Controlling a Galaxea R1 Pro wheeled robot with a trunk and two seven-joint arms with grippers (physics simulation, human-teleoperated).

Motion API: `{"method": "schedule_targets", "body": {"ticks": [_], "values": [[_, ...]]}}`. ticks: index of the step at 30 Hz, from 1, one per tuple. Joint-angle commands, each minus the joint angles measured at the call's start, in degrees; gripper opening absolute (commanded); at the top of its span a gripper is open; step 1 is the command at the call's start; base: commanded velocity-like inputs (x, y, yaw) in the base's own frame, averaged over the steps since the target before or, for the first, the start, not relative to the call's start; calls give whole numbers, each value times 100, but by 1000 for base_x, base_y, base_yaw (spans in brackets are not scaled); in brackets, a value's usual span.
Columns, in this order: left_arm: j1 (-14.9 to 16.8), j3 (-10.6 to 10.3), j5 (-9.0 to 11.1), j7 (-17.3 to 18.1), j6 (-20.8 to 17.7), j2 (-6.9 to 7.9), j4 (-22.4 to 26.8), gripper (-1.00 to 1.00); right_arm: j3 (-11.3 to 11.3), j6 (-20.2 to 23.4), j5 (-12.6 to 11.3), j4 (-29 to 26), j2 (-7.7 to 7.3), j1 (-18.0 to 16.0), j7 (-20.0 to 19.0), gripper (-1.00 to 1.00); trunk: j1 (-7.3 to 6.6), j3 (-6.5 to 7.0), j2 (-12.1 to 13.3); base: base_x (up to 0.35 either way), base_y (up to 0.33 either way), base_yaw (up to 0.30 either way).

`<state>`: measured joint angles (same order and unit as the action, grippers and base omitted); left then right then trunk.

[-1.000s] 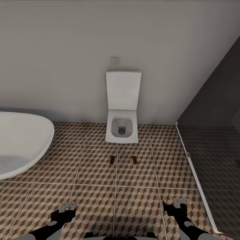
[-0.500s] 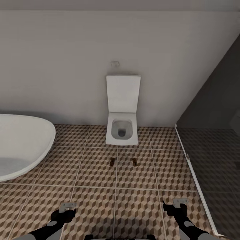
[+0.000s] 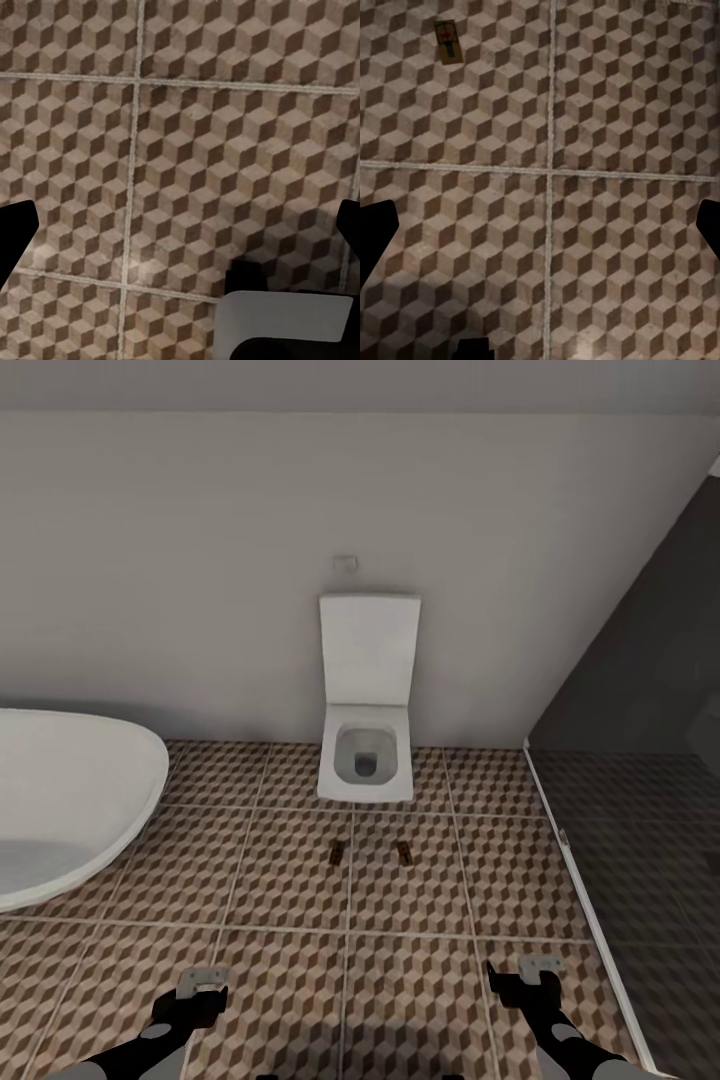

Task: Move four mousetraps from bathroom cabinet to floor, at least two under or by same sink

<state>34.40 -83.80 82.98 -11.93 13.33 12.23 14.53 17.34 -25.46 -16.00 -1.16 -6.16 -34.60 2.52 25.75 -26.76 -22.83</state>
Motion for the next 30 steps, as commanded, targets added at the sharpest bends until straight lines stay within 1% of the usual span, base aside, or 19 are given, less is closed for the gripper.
{"method": "schedule_targets", "body": {"ticks": [1, 30], "values": [[5, -49, 34, -48, 20, 7, 23, 100, 50, -12, -35, 2, 0, -3, 20, 100, 3, 2, -9, 0, 0, 0], [5, -49, 34, -50, 20, -2, 23, 100, 50, -16, -35, 2, 1, -3, 20, 100, 3, 271, -9, 0, 0, 0]]}}
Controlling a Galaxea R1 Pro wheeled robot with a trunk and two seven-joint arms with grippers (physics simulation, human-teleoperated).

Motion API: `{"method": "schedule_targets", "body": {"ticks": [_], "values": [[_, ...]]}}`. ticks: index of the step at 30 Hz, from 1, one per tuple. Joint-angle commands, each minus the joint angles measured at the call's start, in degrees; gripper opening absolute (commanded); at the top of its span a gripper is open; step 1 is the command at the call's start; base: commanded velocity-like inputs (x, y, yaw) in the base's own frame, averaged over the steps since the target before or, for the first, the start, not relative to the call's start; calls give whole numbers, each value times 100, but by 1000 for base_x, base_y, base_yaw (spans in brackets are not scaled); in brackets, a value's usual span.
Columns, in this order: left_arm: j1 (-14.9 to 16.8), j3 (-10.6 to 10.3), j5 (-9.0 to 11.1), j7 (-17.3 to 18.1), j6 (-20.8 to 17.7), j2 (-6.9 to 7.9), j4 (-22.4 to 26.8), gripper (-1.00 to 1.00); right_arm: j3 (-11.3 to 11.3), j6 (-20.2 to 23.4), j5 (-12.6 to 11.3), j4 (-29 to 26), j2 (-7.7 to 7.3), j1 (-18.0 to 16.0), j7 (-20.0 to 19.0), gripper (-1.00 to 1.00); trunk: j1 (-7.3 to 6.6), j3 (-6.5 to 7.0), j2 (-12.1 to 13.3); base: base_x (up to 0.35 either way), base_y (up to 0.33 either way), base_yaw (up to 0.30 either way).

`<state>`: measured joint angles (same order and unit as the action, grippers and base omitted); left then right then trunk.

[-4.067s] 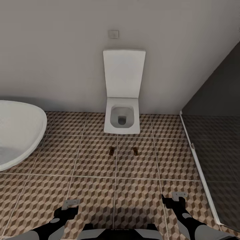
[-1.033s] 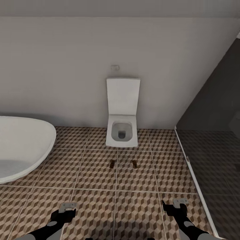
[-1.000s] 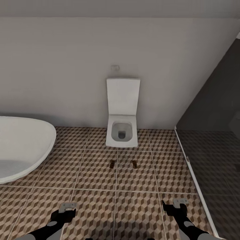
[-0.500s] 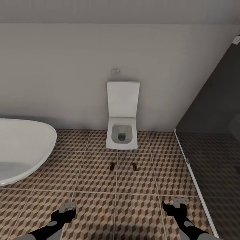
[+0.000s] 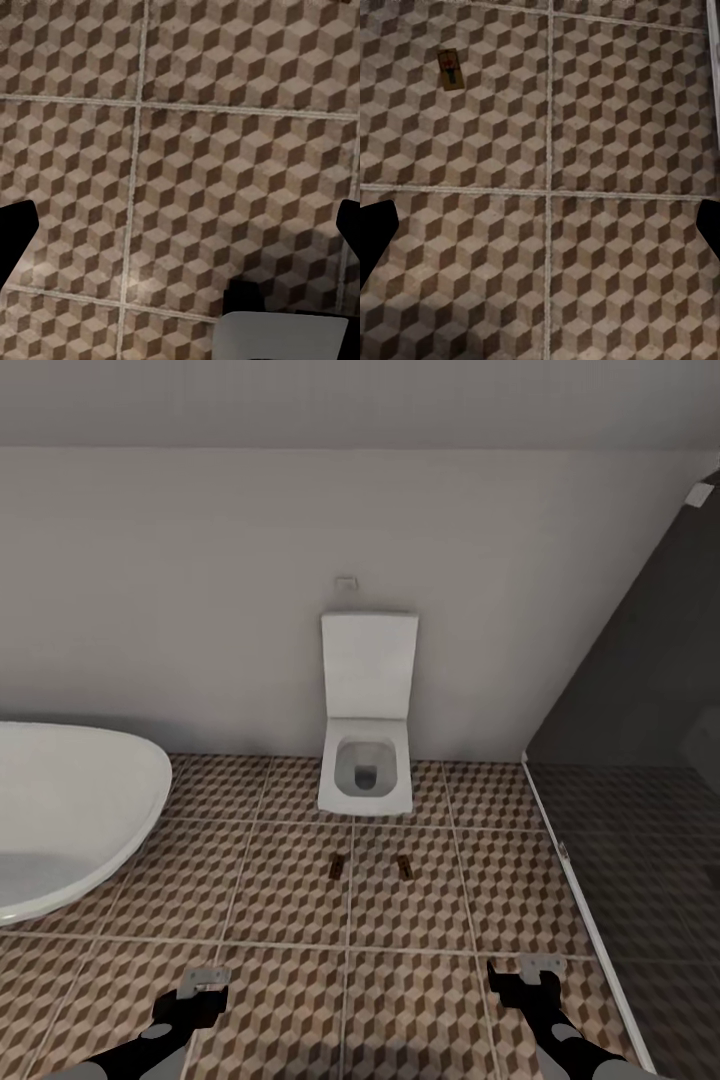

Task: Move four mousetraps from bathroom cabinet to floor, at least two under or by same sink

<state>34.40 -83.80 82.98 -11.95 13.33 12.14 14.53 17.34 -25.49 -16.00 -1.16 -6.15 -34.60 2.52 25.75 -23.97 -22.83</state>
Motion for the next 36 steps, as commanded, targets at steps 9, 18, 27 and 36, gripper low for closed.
{"method": "schedule_targets", "body": {"ticks": [9, 18, 27, 36], "values": [[6, -49, 34, -48, 20, 7, 23, 100, 50, -12, -35, 2, 0, -3, 20, 100, 3, 75, -9, 0, 0, 0], [6, -49, 34, -50, 20, 7, 23, 100, 50, -10, -35, 2, 0, -3, 20, 100, 3, 159, -9, 0, 0, 0], [0, -49, 35, -53, 20, 7, 23, 100, 50, -10, -35, 2, 0, -3, 20, 100, 3, 242, -9, 0, 0, 0], [-10, -49, 34, -50, 19, 7, 23, 100, 50, -10, -35, 2, 7, -3, 20, 100, 3, 326, -9, 0, 0, 0]]}}
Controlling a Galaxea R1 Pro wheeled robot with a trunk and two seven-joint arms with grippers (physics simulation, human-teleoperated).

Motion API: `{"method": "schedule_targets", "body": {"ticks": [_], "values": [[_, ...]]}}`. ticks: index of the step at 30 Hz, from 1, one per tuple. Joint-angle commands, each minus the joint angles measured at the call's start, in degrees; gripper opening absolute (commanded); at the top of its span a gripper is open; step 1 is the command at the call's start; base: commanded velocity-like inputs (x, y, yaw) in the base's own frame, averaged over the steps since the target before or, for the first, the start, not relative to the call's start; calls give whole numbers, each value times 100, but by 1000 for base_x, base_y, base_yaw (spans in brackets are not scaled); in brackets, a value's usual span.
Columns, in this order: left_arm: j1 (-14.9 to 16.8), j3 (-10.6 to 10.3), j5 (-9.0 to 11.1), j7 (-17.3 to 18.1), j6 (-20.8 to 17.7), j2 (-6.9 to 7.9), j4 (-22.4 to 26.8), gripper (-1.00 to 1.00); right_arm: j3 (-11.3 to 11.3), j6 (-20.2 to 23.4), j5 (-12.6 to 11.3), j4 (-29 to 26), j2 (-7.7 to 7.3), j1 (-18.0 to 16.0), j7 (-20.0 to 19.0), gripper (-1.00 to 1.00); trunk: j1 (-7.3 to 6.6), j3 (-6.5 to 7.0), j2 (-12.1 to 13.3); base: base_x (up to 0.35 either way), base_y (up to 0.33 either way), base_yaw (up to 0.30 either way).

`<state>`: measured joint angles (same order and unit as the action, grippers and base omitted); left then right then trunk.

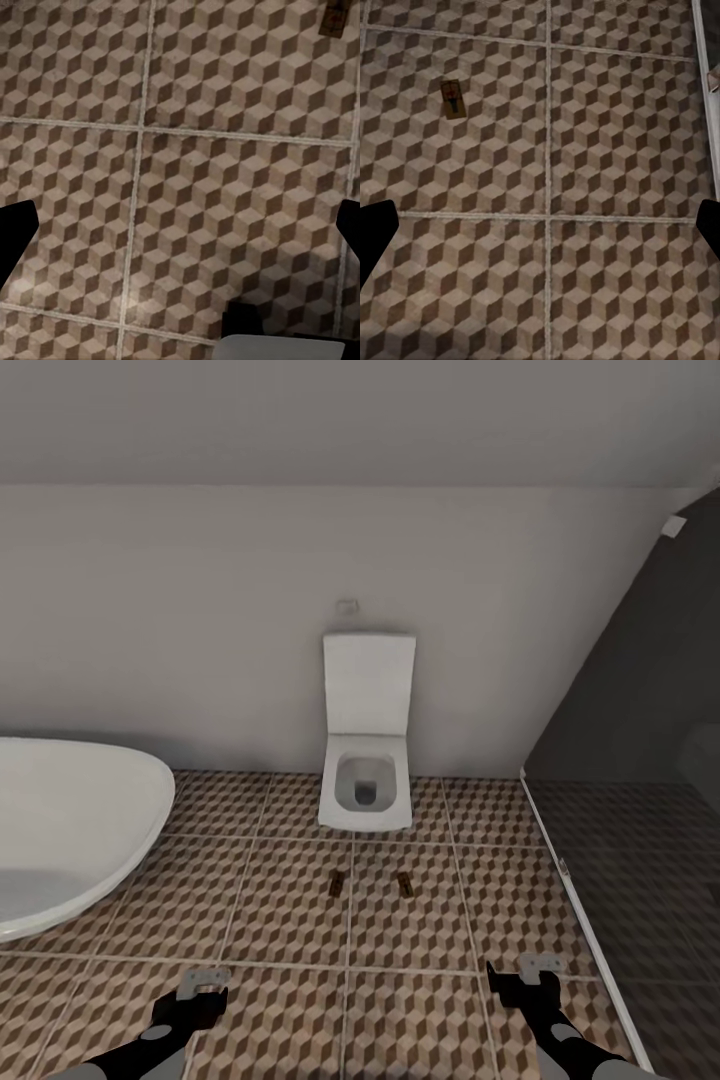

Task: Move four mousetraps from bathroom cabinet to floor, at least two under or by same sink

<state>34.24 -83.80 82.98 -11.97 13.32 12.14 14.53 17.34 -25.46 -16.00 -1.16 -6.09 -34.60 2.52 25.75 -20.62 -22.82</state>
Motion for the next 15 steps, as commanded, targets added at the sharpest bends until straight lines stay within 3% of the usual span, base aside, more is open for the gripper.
{"method": "schedule_targets", "body": {"ticks": [1, 15], "values": [[5, -49, 34, -49, 21, 7, 23, 100, 50, -14, -35, 2, 1, -3, 20, 100, 3, 0, -10, 0, 0, 0], [4, -49, 34, -47, 19, 7, 23, 100, 50, -12, -35, 2, 2, -3, 20, 100, 3, 130, -10, 0, 0, 0]]}}
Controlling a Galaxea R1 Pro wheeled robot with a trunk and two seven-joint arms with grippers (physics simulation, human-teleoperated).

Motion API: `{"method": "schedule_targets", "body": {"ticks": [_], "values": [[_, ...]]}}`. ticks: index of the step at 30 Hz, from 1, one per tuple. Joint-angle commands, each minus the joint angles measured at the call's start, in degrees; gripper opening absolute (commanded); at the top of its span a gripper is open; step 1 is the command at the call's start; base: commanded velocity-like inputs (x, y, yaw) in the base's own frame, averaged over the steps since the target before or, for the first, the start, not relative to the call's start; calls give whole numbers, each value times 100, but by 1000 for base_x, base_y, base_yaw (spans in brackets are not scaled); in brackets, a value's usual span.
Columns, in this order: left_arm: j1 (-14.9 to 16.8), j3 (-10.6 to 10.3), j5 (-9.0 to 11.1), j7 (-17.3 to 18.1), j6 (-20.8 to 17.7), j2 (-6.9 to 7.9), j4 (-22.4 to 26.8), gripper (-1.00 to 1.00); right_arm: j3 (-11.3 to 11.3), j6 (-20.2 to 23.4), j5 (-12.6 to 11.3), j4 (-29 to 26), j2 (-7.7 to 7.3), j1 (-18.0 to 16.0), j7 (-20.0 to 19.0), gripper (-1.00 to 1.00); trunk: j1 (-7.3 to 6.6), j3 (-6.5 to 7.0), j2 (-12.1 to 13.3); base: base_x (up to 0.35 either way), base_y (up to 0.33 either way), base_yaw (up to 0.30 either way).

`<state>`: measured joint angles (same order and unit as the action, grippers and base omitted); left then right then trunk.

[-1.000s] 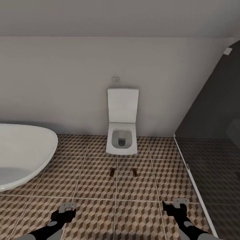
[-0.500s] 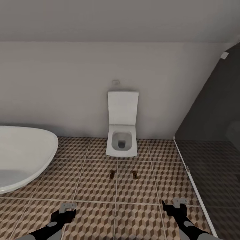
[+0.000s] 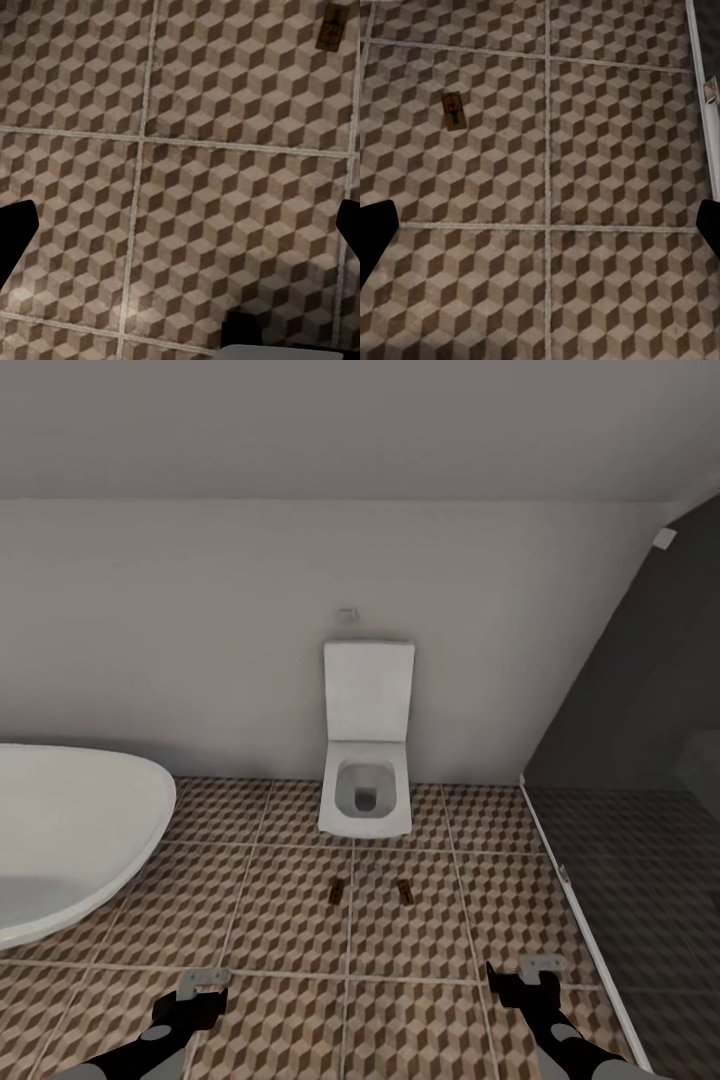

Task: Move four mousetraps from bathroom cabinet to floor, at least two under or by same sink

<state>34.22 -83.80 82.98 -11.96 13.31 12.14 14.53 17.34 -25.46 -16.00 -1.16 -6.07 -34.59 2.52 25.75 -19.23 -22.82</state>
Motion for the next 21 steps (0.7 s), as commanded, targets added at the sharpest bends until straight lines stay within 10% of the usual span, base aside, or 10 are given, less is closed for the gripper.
{"method": "schedule_targets", "body": {"ticks": [1, 21], "values": [[6, -49, 34, -49, 19, 7, 23, 100, 50, -14, -35, 2, 0, -3, 20, 100, 3, 0, -10, 0, 0, 0], [-3, -49, 35, -52, 21, 6, 23, 100, 50, -21, -35, 2, 0, -3, 20, 100, 3, 186, -10, 0, 0, 0]]}}
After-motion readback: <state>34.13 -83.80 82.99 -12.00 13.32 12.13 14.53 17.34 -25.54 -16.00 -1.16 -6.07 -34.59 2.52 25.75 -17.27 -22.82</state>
